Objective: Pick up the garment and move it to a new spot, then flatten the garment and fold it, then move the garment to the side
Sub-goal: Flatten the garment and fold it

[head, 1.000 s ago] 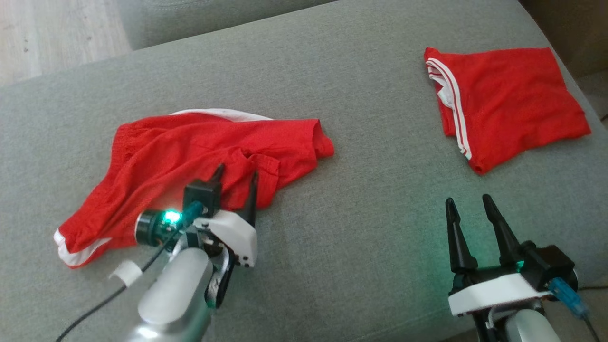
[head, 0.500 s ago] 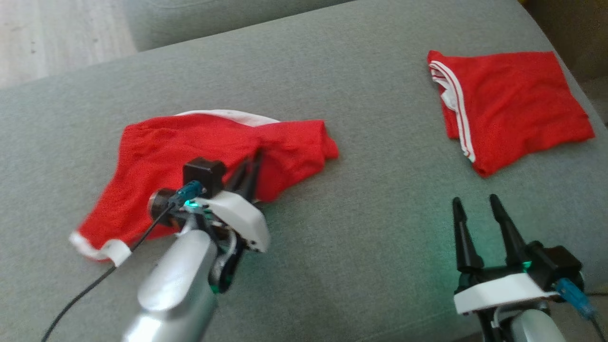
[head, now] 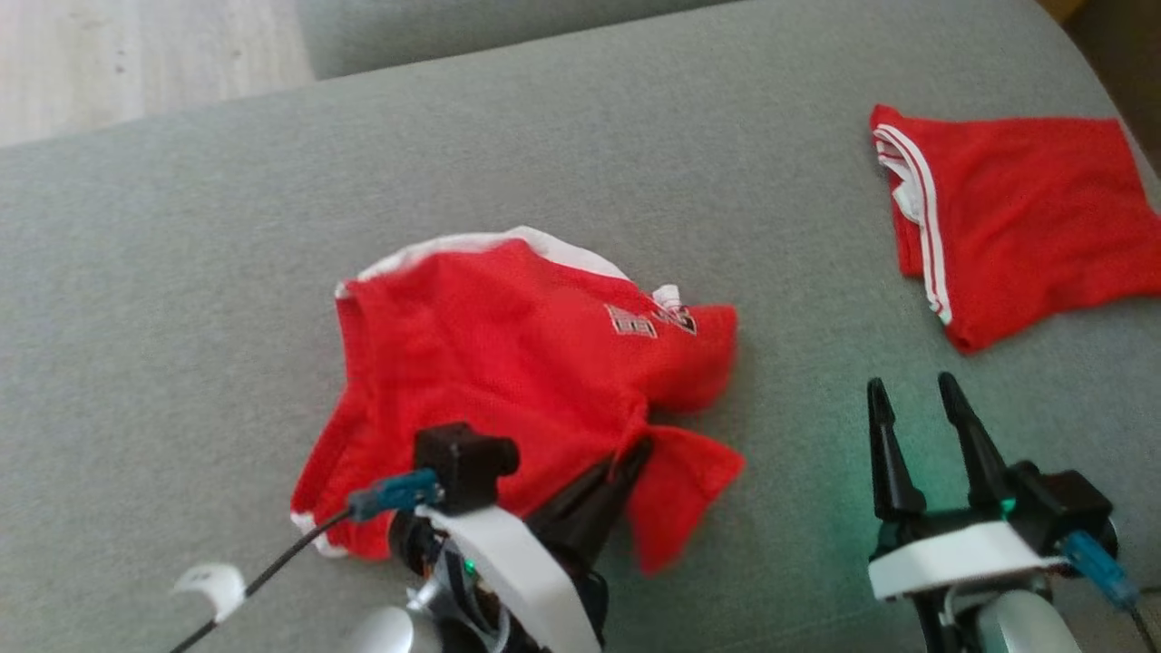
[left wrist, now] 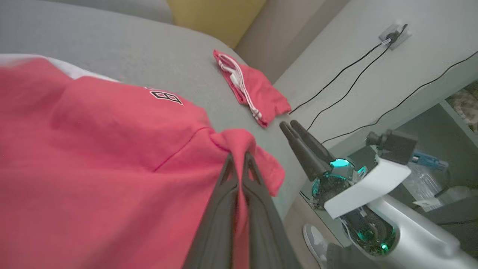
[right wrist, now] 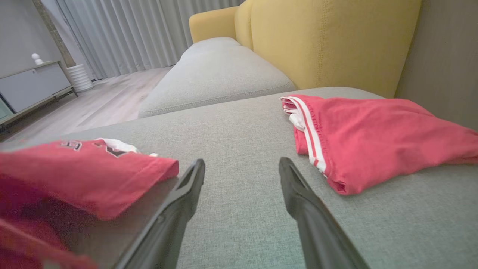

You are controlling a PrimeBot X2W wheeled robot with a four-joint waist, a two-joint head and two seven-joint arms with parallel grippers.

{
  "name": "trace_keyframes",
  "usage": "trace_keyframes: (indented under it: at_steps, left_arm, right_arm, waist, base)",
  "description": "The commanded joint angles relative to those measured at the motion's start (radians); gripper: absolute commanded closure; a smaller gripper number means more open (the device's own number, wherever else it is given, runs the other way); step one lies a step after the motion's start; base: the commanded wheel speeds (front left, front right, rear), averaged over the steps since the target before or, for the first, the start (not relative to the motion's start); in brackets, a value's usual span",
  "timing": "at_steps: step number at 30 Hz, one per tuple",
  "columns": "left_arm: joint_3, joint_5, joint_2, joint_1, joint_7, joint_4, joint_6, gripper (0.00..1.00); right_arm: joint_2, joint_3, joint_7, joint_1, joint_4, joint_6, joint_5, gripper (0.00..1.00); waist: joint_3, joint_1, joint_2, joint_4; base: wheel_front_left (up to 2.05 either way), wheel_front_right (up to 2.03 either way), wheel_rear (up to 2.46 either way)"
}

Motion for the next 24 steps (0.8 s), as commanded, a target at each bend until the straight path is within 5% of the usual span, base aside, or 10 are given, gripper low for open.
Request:
trace_keyframes:
  at_steps: [1, 14, 22, 23, 24]
  left_arm:
    - [0.023, -0.013, -0.01, -0.037, 0.019, -0.028, 0.01, 1.0]
    - [0.126, -0.03, -0.114, -0.369, 0.032, 0.45, 0.091, 1.0]
    - [0.169, -0.031, -0.136, -0.528, -0.103, 0.734, 0.119, 1.0]
    - [0.17, -0.025, -0.137, -0.544, -0.136, 0.758, 0.119, 0.68]
    - [0.167, -0.022, -0.138, -0.558, -0.165, 0.78, 0.115, 0.13]
  right_arm:
    - [-0.007, 0.027, -0.011, -0.047, -0.031, 0.007, 0.001, 0.0]
    - [-0.007, 0.096, -0.011, -0.083, -0.033, 0.007, 0.055, 0.0]
    - [-0.007, 0.11, -0.011, -0.088, -0.037, 0.007, 0.06, 0.0]
    - [-0.007, 0.11, -0.011, -0.088, -0.037, 0.007, 0.057, 0.0]
    - [-0.007, 0.11, -0.011, -0.088, -0.036, 0.007, 0.053, 0.0]
  waist:
    - [0.017, 0.0, 0.0, -0.019]
    - [0.124, 0.0, 0.0, -0.194]
    - [0.148, 0.0, 0.0, -0.232]
    - [0.148, 0.0, 0.0, -0.229]
    - [0.147, 0.0, 0.0, -0.226]
  base:
    - [0.0, 0.0, 0.0]
    - [0.0, 0.0, 0.0]
    - [0.0, 0.0, 0.0]
    - [0.0, 0.0, 0.0]
    - [0.0, 0.0, 0.0]
